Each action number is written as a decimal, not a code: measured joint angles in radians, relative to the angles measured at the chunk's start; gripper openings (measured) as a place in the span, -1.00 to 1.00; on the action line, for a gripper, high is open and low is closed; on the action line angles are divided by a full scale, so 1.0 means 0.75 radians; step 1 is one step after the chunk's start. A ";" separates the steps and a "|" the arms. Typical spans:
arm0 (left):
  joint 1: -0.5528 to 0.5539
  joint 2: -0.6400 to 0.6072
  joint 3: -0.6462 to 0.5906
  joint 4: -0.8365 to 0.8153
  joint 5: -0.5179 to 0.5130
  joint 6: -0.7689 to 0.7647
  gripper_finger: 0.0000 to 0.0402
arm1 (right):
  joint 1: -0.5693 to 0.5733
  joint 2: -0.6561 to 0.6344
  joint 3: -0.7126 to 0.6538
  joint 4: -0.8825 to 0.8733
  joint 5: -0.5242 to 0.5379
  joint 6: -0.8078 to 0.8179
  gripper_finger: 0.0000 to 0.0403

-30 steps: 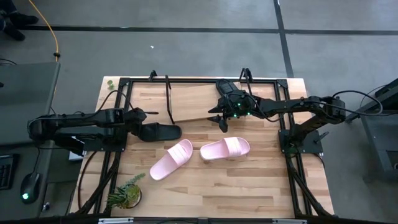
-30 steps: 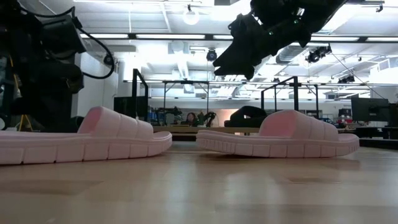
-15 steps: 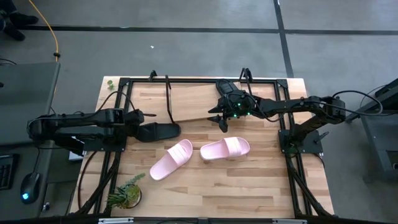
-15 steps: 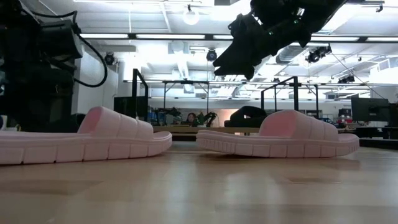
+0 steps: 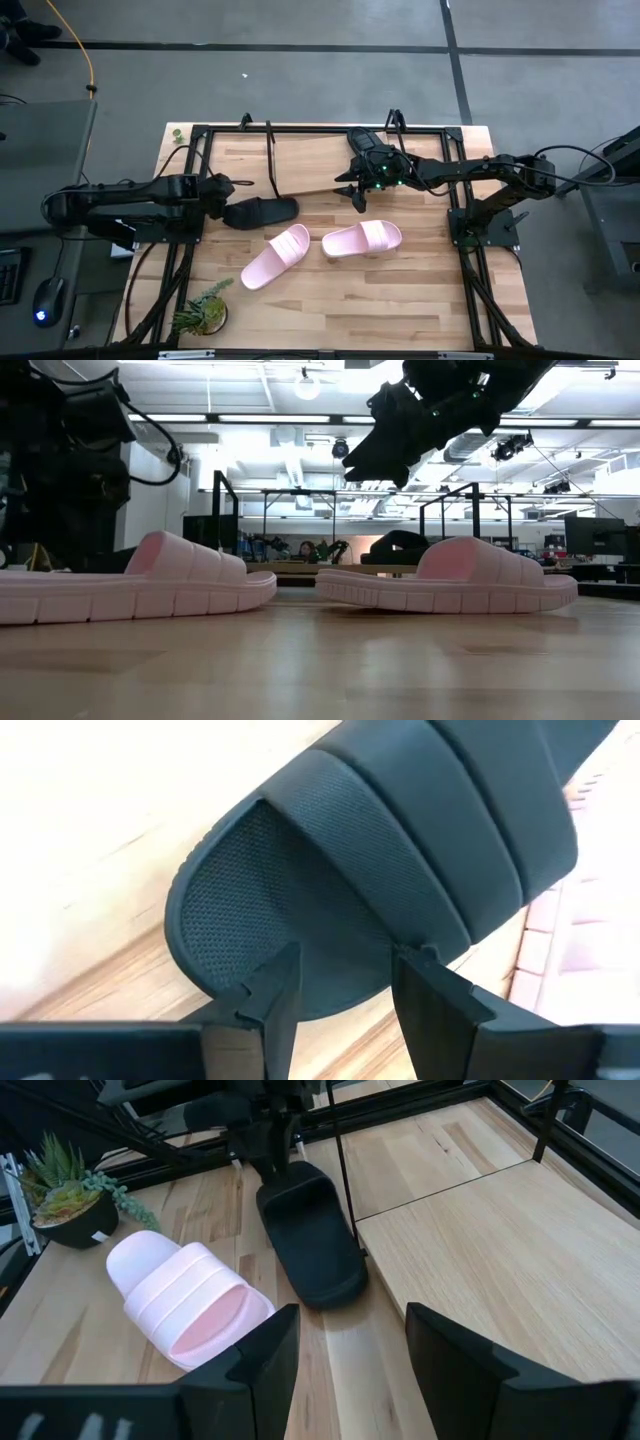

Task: Pick and place slides into the shelf
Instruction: Put the black slide on the shelf

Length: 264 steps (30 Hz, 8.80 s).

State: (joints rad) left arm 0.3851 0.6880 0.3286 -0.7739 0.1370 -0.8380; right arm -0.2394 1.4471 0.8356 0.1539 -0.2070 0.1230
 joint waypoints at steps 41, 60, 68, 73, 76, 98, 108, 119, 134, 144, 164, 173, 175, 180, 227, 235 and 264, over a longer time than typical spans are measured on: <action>0.001 -0.020 -0.067 0.371 -0.008 -0.048 -0.29 | 0.000 0.000 0.000 0.001 -0.001 0.011 -0.12; 0.000 0.281 -0.068 0.751 -0.004 -0.026 -0.29 | 0.000 0.000 0.000 0.001 -0.001 0.015 -0.12; 0.001 0.527 -0.067 1.026 0.114 0.088 -0.30 | 0.000 0.000 0.000 0.001 -0.001 0.014 -0.12; 0.000 0.563 -0.067 1.113 0.188 0.139 -0.54 | 0.000 0.000 0.000 0.001 -0.001 0.014 -0.12; 0.000 0.561 -0.065 1.118 0.189 0.146 -0.83 | 0.001 0.000 0.000 0.001 -0.001 0.014 -0.12; 0.001 0.489 -0.056 1.342 0.367 0.159 -0.99 | 0.000 0.000 0.000 0.001 -0.002 0.002 -0.12; 0.000 0.414 -0.046 1.337 0.367 0.161 -1.00 | 0.049 0.011 0.000 -0.042 -0.038 -0.139 -0.12; 0.000 0.413 -0.045 1.337 0.377 0.155 -1.00 | 0.269 0.067 0.001 0.051 0.449 -0.723 -0.12; -0.001 0.413 -0.045 1.348 0.391 0.139 -1.00 | 0.322 0.267 0.001 0.343 0.653 -0.972 -0.12; -0.001 0.413 -0.045 1.357 0.397 0.140 -1.00 | 0.340 0.405 0.003 0.538 0.701 -1.084 -0.12; -0.003 0.413 -0.045 1.379 0.426 0.139 -1.00 | 0.426 0.631 0.313 0.395 0.776 -1.142 -0.12; -0.003 0.413 -0.045 1.381 0.425 0.144 -1.00 | 0.437 0.631 0.318 0.394 0.825 -1.142 -0.12; -0.002 0.413 -0.044 1.381 0.425 0.144 -1.00 | 0.436 0.631 0.317 0.396 0.826 -1.139 -0.12; -0.002 0.413 -0.044 1.380 0.423 0.144 -1.00 | 0.436 0.631 0.317 0.397 0.831 -1.138 -0.12; -0.002 0.413 -0.044 1.379 0.421 0.144 -1.00 | 0.431 0.630 0.315 0.354 0.614 -1.060 -0.93; -0.001 0.413 -0.044 1.379 0.421 0.144 -1.00 | 0.424 0.630 0.315 0.324 0.816 -1.038 -0.98; 0.001 0.414 -0.045 1.511 0.263 0.313 -1.00 | 0.459 0.453 0.317 0.102 1.299 -1.037 -1.00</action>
State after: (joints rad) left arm 0.3859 0.9985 0.2951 0.3592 0.3344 -0.6030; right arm 0.1051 1.7871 1.0737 0.2303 0.7676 -0.6544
